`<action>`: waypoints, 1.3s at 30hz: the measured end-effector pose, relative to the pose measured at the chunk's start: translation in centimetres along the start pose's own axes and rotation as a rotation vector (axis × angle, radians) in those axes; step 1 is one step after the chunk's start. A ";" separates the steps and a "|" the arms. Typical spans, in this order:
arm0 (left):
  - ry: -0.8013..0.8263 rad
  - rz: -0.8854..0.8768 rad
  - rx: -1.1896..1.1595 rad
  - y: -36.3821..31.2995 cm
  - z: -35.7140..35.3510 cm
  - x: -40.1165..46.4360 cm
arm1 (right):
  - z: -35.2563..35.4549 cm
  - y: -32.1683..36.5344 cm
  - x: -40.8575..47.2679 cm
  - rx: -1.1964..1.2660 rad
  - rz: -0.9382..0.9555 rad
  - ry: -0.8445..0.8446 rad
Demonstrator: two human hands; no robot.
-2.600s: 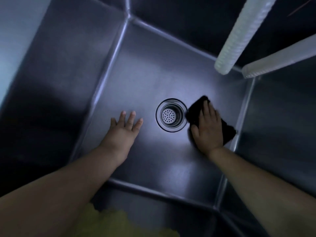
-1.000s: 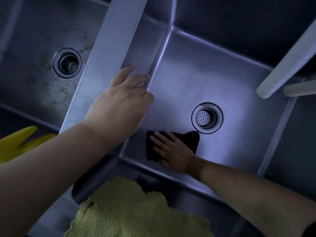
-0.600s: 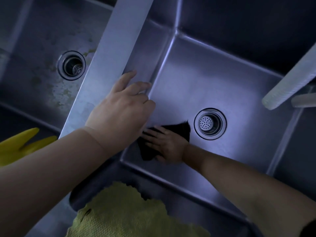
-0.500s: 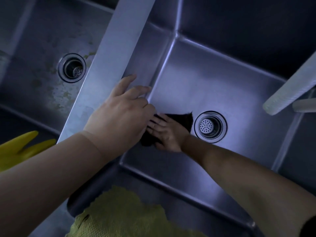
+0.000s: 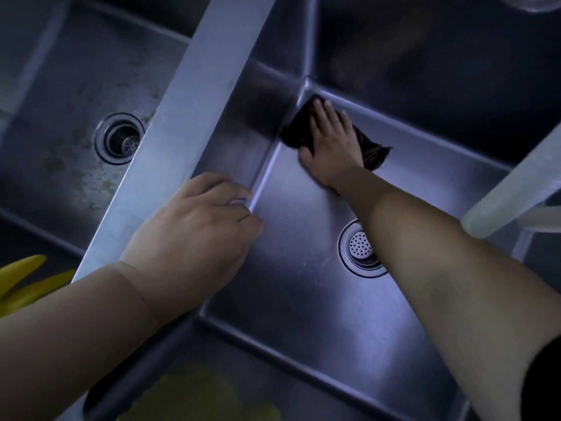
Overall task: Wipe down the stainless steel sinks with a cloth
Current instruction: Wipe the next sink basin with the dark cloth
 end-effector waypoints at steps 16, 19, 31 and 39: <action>0.088 0.040 0.034 -0.3 0.2 0.3 | 2.8 -13.7 -17.5 0.095 -0.452 -0.082; 0.090 0.046 0.021 -0.4 0.4 0.3 | 1.6 -13.0 -21.9 0.031 -0.442 0.016; 0.099 0.058 -0.059 -0.4 0.6 0.0 | -1.9 1.4 -30.6 -0.003 -0.196 0.082; 0.097 0.059 -0.008 0.3 -0.8 -0.3 | -3.7 10.8 -27.7 -0.016 0.217 0.087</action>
Point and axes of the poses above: each hand's wrist, its own x-axis towards the middle knuckle, its own z-axis out of the back of the hand, y = z × x, the point moved 7 cm from there along x, towards the middle knuckle, and after that the axes turned 5 degrees about -y, right-handed, at the moved point
